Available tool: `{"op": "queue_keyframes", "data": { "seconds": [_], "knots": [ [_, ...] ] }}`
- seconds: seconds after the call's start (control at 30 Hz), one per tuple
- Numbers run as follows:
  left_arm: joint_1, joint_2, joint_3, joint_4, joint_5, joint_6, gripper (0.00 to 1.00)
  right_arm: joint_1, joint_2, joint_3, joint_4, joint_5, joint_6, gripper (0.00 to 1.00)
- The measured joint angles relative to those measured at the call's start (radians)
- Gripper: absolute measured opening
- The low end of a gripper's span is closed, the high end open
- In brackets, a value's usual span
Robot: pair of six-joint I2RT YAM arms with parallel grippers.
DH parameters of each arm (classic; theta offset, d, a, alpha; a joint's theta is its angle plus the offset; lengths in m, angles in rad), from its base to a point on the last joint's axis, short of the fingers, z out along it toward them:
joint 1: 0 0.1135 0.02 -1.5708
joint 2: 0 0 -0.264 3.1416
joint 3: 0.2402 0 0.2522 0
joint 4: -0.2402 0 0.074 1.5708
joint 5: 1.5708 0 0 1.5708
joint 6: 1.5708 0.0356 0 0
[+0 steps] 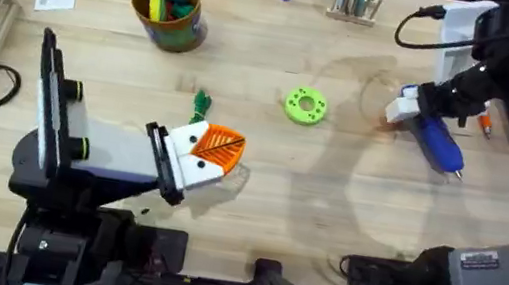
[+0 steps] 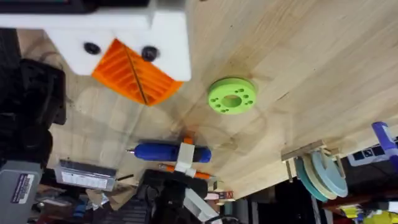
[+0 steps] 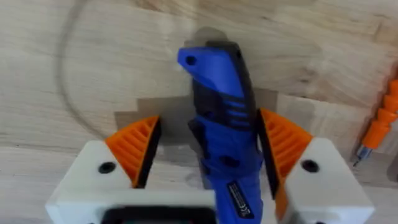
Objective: Pick up the gripper from the table and insert it into the empty holder that is missing its gripper. Then pick up a screw, insert it into the mounting hole, and use the screwdriver to tighten it. Finally, clean up the table by picking up the vegetable and placing it into the bucket.
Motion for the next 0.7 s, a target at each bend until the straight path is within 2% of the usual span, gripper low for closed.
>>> {"op": "queue_keyframes", "data": {
  "seconds": [0.03,0.1,0.2,0.33,0.37,0.4,0.7],
  "knots": [
    [0.0,0.0,0.0,0.0,0.0,0.0,0.008,0.0,0.0,0.0,-0.001,-0.002,-0.002,0.915],
    [0.0,0.0,0.0,0.0,0.0,0.0,0.008,0.001,0.0,0.0,-0.002,-0.005,-0.005,0.795],
    [0.0,0.0,0.0,0.0,0.0,0.0,0.008,0.001,0.003,0.0,-0.004,-0.006,-0.018,0.517],
    [0.0,0.0,0.0,0.0,0.0,0.0,0.008,0.001,0.004,0.0,-0.004,0.001,-0.019,0.228],
    [0.0,0.0,0.0,0.0,0.0,0.0,0.008,0.001,0.006,0.0,-0.004,0.001,-0.02,0.105],
    [0.0,0.0,0.0,0.0,0.0,0.0,0.008,0.001,0.008,-0.001,-0.003,0.006,-0.023,0.038],
    [0.0,0.0,0.0,0.0,0.0,0.0,0.008,0.001,0.009,0.0,-0.003,0.005,-0.02,0.021]
  ]
}}
